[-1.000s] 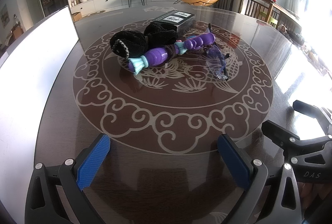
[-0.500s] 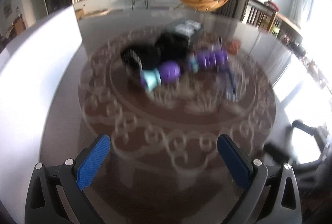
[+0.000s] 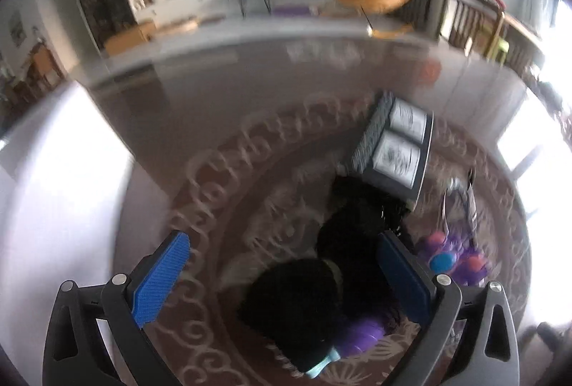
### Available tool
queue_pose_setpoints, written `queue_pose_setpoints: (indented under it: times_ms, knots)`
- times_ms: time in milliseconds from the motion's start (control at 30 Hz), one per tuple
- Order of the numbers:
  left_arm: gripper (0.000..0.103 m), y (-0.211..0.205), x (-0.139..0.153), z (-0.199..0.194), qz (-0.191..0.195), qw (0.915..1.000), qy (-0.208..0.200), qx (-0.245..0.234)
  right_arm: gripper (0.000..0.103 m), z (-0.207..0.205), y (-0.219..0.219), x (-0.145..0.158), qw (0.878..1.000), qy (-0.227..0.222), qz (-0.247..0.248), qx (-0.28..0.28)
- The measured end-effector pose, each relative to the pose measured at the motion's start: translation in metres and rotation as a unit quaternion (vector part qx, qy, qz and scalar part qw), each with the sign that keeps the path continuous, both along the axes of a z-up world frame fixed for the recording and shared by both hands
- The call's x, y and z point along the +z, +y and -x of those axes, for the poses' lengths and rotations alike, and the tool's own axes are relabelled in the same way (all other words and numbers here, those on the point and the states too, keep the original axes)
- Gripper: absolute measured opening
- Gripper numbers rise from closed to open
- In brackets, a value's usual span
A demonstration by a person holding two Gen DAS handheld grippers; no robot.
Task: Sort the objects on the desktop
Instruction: 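Lower the left tool onto the black knit glove and grasp it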
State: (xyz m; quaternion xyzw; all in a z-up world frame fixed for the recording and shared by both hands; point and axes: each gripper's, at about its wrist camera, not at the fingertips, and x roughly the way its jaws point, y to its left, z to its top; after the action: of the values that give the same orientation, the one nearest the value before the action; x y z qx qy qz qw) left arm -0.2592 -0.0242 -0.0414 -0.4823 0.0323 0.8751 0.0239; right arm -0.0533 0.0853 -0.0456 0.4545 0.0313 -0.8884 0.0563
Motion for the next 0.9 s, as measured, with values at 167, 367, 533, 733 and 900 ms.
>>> queue_pose_setpoints:
  times_ms: [167, 367, 533, 733, 900]
  knots:
    - [0.103, 0.011, -0.013, -0.042, -0.056, 0.9966, -0.013, -0.06, 0.103, 0.0, 0.0, 0.0, 1.0, 0.0, 0.001, 0.0]
    - [0.103, 0.013, -0.005, -0.094, -0.057, 0.9924, -0.021, -0.107, 0.103, 0.0, 0.0, 0.0, 1.0, 0.0, 0.0, 0.0]
    - [0.103, 0.023, -0.001, -0.095, -0.036, 0.987, -0.031, -0.154, 0.103, 0.0, 0.0, 0.0, 1.0, 0.0, 0.0, 0.0]
    - [0.103, 0.027, -0.008, -0.1, -0.054, 0.9799, -0.032, -0.19, 0.103, 0.0, 0.0, 0.0, 1.0, 0.0, 0.0, 0.0]
    - [0.103, 0.028, -0.012, -0.108, -0.018, 0.9819, 0.002, -0.189, 0.103, 0.0, 0.0, 0.0, 1.0, 0.0, 0.001, 0.0]
